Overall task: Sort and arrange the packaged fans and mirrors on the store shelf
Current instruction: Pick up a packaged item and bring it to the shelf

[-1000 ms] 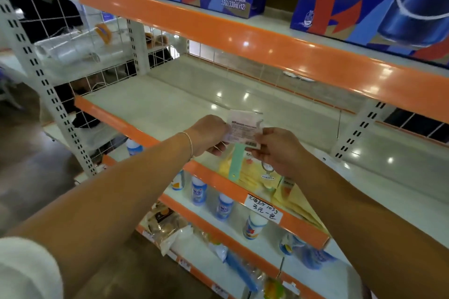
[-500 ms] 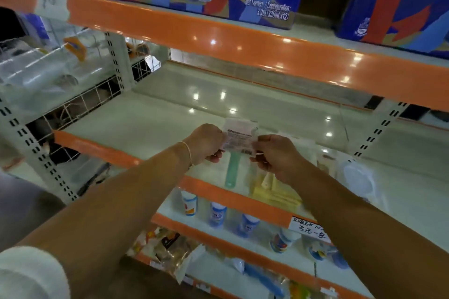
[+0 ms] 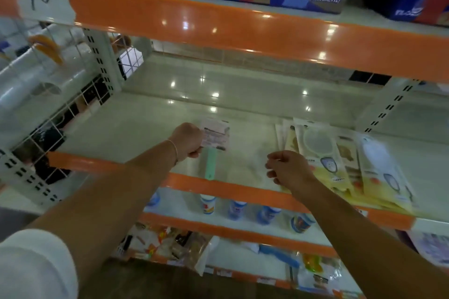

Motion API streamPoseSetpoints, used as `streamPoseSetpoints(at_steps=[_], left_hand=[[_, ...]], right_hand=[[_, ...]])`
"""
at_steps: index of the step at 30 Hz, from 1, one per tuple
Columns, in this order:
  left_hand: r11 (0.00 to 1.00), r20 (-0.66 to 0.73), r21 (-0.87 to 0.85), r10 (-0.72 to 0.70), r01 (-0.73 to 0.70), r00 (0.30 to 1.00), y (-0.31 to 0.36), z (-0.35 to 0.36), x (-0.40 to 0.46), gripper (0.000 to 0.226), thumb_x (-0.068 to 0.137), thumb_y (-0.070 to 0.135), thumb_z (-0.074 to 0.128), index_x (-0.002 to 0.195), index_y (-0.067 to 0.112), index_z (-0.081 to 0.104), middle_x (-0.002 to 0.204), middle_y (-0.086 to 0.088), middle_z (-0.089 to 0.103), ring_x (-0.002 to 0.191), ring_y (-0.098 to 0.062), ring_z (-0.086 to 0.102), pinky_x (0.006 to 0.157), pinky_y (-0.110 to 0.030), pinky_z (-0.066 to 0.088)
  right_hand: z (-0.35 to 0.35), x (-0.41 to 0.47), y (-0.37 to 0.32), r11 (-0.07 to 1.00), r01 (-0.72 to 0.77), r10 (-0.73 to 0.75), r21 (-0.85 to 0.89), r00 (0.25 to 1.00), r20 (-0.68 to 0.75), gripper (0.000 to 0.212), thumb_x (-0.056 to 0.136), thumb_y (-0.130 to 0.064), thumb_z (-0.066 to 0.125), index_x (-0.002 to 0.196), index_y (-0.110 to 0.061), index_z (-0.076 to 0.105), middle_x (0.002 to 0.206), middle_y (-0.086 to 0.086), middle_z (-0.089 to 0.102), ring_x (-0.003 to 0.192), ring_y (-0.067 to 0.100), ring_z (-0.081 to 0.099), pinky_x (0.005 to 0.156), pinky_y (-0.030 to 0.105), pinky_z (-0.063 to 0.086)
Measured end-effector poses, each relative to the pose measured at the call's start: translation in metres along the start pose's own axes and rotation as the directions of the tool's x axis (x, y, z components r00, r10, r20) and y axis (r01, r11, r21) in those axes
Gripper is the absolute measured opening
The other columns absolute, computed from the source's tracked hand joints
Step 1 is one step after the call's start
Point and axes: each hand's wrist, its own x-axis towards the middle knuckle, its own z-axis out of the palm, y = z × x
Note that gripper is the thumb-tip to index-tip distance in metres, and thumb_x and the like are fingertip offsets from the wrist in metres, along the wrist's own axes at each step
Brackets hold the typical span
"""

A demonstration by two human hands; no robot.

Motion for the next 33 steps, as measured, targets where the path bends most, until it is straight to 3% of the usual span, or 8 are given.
streamPoseSetpoints(at_steps=[5,11,14,16,19,24,29,33], left_hand=[[1.000,-0.030,0.024,-0.007,0.008,1.000,-0.013,-0.021,0.018,0.021,0.099,0.016,0.046,0.089,0.003,0.060,0.073,-0.013,0.055,0.050,-0.019,0.050,0.042,-0.023,0.047],[0.997,-0.092,0.080,-0.014,0.021,0.996,-0.030,-0.035,0.034,0.025,0.098,0.013,0.048,0.075,0.007,0.056,0.067,-0.013,0.054,0.048,-0.020,0.050,0.039,-0.023,0.047],[0.969,-0.136,0.248,0.035,-0.001,0.990,-0.037,-0.042,0.041,0.023,0.096,0.017,0.048,0.085,0.003,0.063,0.083,-0.018,0.063,0.066,-0.030,0.063,0.061,-0.038,0.059],[0.920,-0.196,0.391,0.082,0.001,0.977,-0.042,-0.047,0.045,0.029,0.094,0.020,0.047,0.097,-0.001,0.066,0.100,-0.023,0.066,0.091,-0.037,0.065,0.079,-0.039,0.056],[0.843,-0.258,0.537,0.133,0.028,0.957,-0.048,-0.055,0.051,0.032,0.096,0.023,0.044,0.107,-0.001,0.062,0.115,-0.024,0.063,0.108,-0.039,0.059,0.088,-0.038,0.047],[0.680,-0.256,0.731,0.201,0.053,0.946,-0.055,-0.053,0.050,0.039,0.094,0.032,0.042,0.122,0.006,0.049,0.125,-0.021,0.049,0.115,-0.038,0.051,0.093,-0.042,0.043],[0.475,-0.117,0.872,0.438,-0.120,0.891,-0.071,-0.028,0.040,0.052,0.088,0.047,0.044,0.129,0.016,0.046,0.128,-0.017,0.048,0.113,-0.036,0.044,0.091,-0.042,0.038],[0.441,-0.111,0.892,0.426,-0.100,0.898,-0.077,-0.019,0.035,0.045,0.091,0.044,0.042,0.126,0.017,0.052,0.128,-0.017,0.049,0.114,-0.036,0.042,0.094,-0.043,0.034]], right_hand=[[0.011,0.002,0.018,0.980,0.090,-0.099,-0.177,0.994,-0.040,0.012,0.086,-0.015,0.062,0.090,-0.023,0.069,0.077,0.000,0.073,0.071,0.018,0.070,0.068,0.038,0.056],[0.036,0.006,0.020,0.940,0.173,-0.193,-0.295,0.980,-0.039,0.014,0.087,-0.016,0.061,0.095,-0.022,0.071,0.083,-0.007,0.070,0.078,0.012,0.066,0.070,0.026,0.052],[0.046,0.009,0.024,0.910,0.196,-0.225,-0.366,0.974,-0.038,0.015,0.086,-0.018,0.061,0.095,-0.025,0.071,0.083,-0.010,0.069,0.079,0.010,0.064,0.074,0.025,0.049],[0.052,0.011,0.028,0.917,0.186,-0.224,-0.354,0.972,-0.069,0.016,0.086,-0.016,0.060,0.096,-0.023,0.071,0.081,-0.011,0.067,0.078,0.012,0.064,0.073,0.025,0.048],[0.059,0.011,0.032,0.921,0.172,-0.238,-0.350,0.958,-0.157,0.020,0.087,-0.015,0.057,0.101,-0.020,0.069,0.073,-0.008,0.065,0.071,0.017,0.063,0.070,0.029,0.051],[0.072,0.012,0.037,0.892,0.203,-0.304,-0.403,0.931,-0.204,0.023,0.087,-0.018,0.056,0.107,-0.019,0.067,0.080,-0.006,0.066,0.073,0.017,0.063,0.072,0.031,0.053],[0.079,0.010,0.044,0.837,0.225,-0.380,-0.498,0.895,-0.234,0.026,0.084,-0.018,0.059,0.109,-0.017,0.067,0.095,-0.002,0.066,0.083,0.019,0.063,0.074,0.030,0.051],[0.080,0.008,0.046,0.815,0.232,-0.403,-0.531,0.885,-0.232,0.025,0.083,-0.017,0.061,0.106,-0.014,0.069,0.098,0.001,0.066,0.084,0.021,0.063,0.074,0.031,0.050]])
